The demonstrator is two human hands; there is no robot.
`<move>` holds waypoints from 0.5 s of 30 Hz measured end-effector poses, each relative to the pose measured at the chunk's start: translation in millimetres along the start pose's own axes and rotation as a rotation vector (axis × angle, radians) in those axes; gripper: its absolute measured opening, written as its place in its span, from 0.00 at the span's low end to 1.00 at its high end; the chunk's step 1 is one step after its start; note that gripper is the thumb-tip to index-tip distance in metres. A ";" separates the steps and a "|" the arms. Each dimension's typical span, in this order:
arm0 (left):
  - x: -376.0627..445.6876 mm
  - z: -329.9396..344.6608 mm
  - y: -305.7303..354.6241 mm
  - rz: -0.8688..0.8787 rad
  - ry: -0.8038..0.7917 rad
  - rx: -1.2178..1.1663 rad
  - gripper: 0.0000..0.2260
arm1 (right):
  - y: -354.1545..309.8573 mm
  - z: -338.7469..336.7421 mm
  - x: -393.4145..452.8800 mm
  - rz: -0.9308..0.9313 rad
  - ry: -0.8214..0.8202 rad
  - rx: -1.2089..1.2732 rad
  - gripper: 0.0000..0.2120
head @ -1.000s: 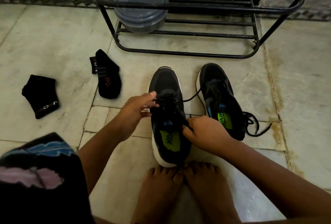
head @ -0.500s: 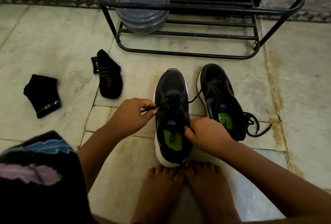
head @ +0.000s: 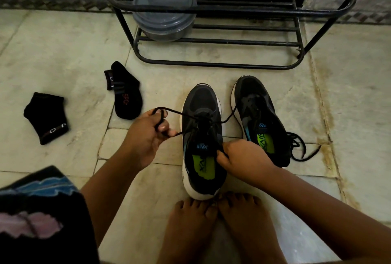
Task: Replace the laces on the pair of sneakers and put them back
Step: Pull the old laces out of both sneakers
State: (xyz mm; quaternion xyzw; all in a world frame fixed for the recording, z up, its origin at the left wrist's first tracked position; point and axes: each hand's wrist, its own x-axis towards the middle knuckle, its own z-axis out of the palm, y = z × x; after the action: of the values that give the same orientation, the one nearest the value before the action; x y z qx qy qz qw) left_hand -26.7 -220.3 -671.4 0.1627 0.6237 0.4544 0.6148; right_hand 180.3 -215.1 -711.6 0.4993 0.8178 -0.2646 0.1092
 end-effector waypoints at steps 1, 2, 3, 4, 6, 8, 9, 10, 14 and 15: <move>1.1 0.2 0.1 0.009 0.029 0.057 0.13 | 0.0 -0.4 0.0 0.000 0.000 -0.001 0.19; 1.7 0.5 0.8 0.013 0.047 0.108 0.13 | -0.2 -1.1 -0.1 0.000 -0.001 -0.003 0.19; 1.6 0.7 2.1 0.018 0.064 0.147 0.12 | -0.4 -1.4 0.2 0.000 -0.004 -0.005 0.19; 2.0 0.5 3.9 0.028 0.090 0.174 0.12 | -0.9 -1.8 0.7 -0.001 -0.007 -0.008 0.19; 1.7 -0.3 8.7 0.076 0.184 0.229 0.12 | -1.7 -2.7 1.1 -0.003 -0.013 -0.015 0.19; 0.6 -2.7 12.6 0.207 0.296 0.373 0.12 | -2.0 -2.9 0.1 -0.007 -0.011 -0.026 0.18; -0.3 -4.2 13.2 0.301 0.347 0.493 0.12 | -2.1 -2.8 -0.7 -0.012 -0.003 -0.047 0.18; -2.0 -5.9 12.9 0.399 0.389 0.619 0.11 | -2.6 -2.7 -1.6 -0.021 0.008 -0.076 0.17; -5.5 -13.3 13.9 0.588 0.516 0.949 0.08 | -4.3 -2.1 -2.4 -0.050 0.030 -0.137 0.15; -4.7 -16.2 13.6 0.608 0.524 1.012 0.09 | -4.0 -2.2 -2.0 -0.048 0.025 -0.141 0.14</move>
State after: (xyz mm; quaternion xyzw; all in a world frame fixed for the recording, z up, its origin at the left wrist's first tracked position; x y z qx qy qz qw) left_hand -45.5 -222.5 -660.8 0.4856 0.8164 0.2826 0.1334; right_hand 177.9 -216.8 -707.6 0.4737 0.8475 -0.2027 0.1275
